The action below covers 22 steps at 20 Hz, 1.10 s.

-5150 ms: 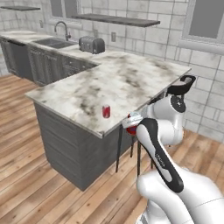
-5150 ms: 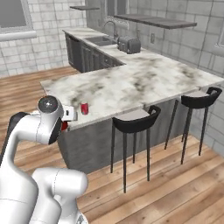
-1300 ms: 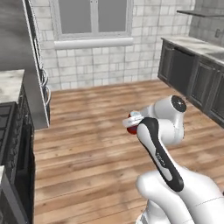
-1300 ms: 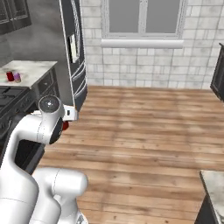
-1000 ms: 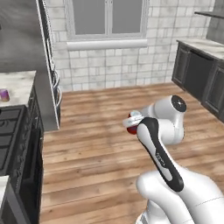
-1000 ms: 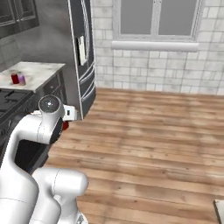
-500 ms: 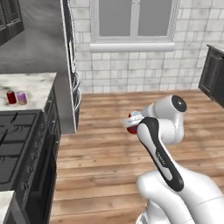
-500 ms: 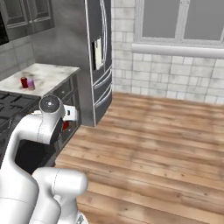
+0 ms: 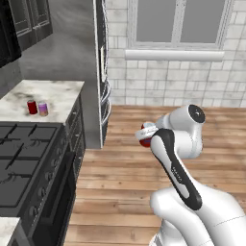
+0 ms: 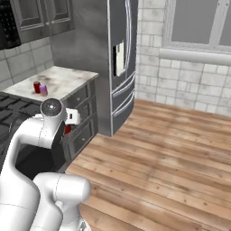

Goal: Four empty soda cans are scattered around the kitchen. Gather all the cans and cluster them next to the stove for recycling.

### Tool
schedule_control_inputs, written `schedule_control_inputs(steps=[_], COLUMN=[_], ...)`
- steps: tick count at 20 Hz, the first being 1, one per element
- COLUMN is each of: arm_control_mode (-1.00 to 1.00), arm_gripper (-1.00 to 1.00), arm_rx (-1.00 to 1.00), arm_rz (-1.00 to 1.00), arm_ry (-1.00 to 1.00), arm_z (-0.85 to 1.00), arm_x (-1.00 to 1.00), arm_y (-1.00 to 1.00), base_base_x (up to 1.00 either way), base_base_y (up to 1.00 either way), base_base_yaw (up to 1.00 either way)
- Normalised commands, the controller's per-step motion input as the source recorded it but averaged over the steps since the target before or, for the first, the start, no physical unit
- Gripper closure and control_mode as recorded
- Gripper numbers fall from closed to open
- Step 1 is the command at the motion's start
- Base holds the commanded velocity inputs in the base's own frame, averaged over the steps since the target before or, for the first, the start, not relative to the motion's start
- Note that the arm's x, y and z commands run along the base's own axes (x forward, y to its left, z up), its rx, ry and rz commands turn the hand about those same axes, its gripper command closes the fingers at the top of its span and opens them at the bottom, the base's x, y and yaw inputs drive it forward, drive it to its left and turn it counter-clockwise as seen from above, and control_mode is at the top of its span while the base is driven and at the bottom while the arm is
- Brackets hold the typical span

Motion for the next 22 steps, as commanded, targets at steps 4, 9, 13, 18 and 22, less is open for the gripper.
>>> schedule_control_inputs(steps=[4,9,13,18,22], arm_control_mode=[1.00,1.00,1.00,1.00,1.00], arm_gripper=[1.00,1.00,1.00,1.00,1.00], arm_rx=[0.00,0.00,0.00,0.00,0.00], arm_rz=[0.00,0.00,0.00,0.00,0.00], arm_ry=[0.00,0.00,0.00,0.00,0.00], arm_z=[0.00,0.00,0.00,0.00,0.00], arm_x=[0.00,0.00,0.00,0.00,0.00], arm_y=[0.00,0.00,0.00,0.00,0.00], base_base_x=[0.53,0.57,0.59,0.61,0.60], base_base_y=[0.06,0.03,0.01,0.01,0.06], base_base_yaw=[0.27,0.26,0.26,0.25,0.25])
